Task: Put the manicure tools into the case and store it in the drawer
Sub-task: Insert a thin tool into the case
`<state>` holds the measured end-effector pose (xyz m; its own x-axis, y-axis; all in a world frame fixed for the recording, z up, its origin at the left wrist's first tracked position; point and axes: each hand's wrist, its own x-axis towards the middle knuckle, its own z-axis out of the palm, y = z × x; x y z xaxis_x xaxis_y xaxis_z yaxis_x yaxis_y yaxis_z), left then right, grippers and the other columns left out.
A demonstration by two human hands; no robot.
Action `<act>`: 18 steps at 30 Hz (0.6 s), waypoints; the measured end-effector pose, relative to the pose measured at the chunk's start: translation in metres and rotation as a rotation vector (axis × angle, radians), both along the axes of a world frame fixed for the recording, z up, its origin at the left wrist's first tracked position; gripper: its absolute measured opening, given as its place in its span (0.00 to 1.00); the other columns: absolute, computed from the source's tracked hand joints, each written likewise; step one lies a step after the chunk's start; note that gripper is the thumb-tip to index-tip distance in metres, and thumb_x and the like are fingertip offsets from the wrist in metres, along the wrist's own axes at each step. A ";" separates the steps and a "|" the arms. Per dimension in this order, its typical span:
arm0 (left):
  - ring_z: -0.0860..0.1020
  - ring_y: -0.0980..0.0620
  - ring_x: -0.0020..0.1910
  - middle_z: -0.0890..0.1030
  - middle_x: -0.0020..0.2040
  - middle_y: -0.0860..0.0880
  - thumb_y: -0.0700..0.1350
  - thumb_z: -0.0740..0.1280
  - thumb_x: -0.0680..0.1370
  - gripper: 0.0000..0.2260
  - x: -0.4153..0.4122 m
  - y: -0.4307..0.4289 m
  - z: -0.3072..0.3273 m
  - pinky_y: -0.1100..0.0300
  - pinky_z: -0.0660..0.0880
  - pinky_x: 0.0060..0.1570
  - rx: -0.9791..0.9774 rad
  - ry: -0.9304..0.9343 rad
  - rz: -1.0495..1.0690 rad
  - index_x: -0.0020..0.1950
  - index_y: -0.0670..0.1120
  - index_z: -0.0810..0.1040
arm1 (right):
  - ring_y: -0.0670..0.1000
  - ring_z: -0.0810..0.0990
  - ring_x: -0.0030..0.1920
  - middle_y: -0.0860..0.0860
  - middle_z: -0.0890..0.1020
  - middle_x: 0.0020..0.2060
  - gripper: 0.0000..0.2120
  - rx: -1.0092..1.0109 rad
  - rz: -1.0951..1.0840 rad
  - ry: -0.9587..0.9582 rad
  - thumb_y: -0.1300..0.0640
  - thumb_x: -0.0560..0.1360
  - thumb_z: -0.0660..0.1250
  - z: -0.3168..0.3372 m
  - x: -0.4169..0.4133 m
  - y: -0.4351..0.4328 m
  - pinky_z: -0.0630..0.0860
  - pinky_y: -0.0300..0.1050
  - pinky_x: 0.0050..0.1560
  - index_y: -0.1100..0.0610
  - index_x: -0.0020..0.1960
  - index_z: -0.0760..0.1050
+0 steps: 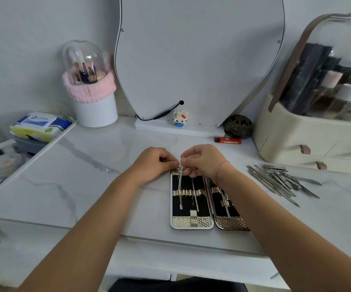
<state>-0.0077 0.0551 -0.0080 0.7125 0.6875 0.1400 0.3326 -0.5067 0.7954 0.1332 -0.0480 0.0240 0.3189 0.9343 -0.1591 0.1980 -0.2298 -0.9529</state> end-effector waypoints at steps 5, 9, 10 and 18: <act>0.78 0.62 0.37 0.82 0.38 0.57 0.47 0.73 0.71 0.05 0.001 0.000 0.000 0.70 0.71 0.41 0.005 -0.002 0.004 0.37 0.55 0.80 | 0.48 0.79 0.27 0.55 0.81 0.30 0.04 0.028 -0.020 0.035 0.66 0.73 0.68 -0.001 -0.001 0.003 0.75 0.37 0.26 0.59 0.44 0.75; 0.78 0.59 0.39 0.81 0.38 0.56 0.46 0.72 0.71 0.05 0.000 0.000 0.000 0.63 0.73 0.44 -0.001 -0.004 -0.005 0.38 0.55 0.80 | 0.48 0.79 0.27 0.55 0.82 0.32 0.03 0.034 0.008 0.024 0.65 0.73 0.68 -0.002 -0.003 0.002 0.76 0.37 0.28 0.59 0.45 0.76; 0.78 0.57 0.40 0.82 0.38 0.56 0.46 0.72 0.71 0.05 0.000 0.000 0.000 0.62 0.73 0.45 -0.003 -0.002 -0.008 0.38 0.55 0.80 | 0.48 0.79 0.27 0.55 0.82 0.32 0.03 0.035 0.011 0.027 0.65 0.73 0.68 -0.001 -0.003 0.002 0.76 0.37 0.28 0.59 0.45 0.76; 0.79 0.56 0.42 0.82 0.39 0.55 0.47 0.72 0.72 0.04 0.000 0.002 -0.001 0.61 0.73 0.46 0.014 0.019 -0.018 0.39 0.55 0.79 | 0.47 0.80 0.27 0.57 0.82 0.34 0.01 -0.018 0.036 0.034 0.63 0.74 0.67 -0.001 0.001 0.007 0.75 0.36 0.27 0.61 0.45 0.77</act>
